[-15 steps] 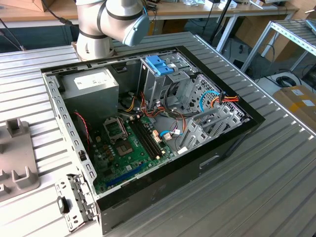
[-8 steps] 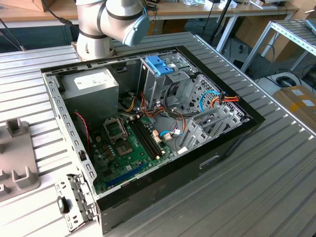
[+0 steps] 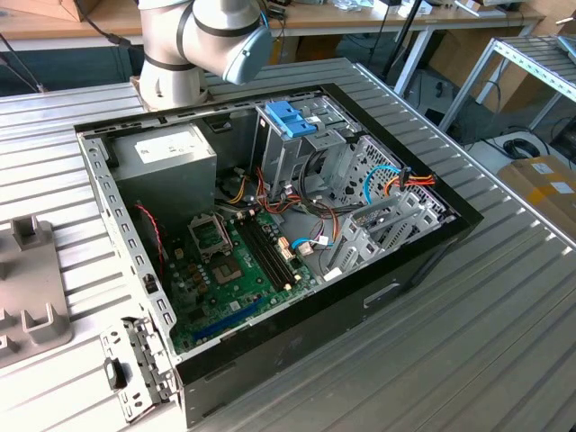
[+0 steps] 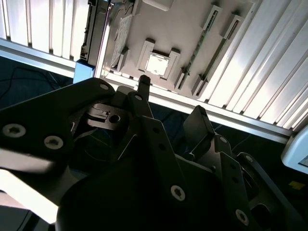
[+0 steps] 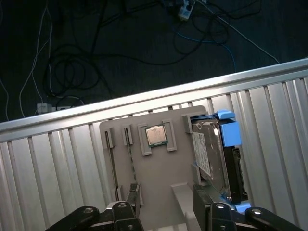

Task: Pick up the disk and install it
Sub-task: 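Pick up the disk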

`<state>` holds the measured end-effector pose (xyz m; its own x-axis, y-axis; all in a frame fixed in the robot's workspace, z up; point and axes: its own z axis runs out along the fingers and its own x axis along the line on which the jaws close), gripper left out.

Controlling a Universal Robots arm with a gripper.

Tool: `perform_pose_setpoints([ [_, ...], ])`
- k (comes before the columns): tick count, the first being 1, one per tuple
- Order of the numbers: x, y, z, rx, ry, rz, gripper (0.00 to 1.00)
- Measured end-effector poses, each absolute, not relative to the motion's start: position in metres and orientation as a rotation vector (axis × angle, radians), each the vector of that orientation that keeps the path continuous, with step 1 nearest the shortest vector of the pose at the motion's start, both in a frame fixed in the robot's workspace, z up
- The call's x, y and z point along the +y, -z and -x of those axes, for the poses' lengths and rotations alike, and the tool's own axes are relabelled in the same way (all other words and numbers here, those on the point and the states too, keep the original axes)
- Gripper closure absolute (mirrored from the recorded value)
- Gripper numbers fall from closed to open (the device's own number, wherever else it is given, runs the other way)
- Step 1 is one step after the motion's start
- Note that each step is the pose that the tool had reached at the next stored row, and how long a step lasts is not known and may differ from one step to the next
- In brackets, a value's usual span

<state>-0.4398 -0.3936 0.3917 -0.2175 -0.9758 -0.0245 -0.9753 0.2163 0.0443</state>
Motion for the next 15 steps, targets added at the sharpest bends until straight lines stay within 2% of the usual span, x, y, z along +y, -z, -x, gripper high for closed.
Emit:
perform_pose_setpoints([
  [15,-0.3894,-0.3883,0.4398,-2.443,0.078,-1.960,0.44],
])
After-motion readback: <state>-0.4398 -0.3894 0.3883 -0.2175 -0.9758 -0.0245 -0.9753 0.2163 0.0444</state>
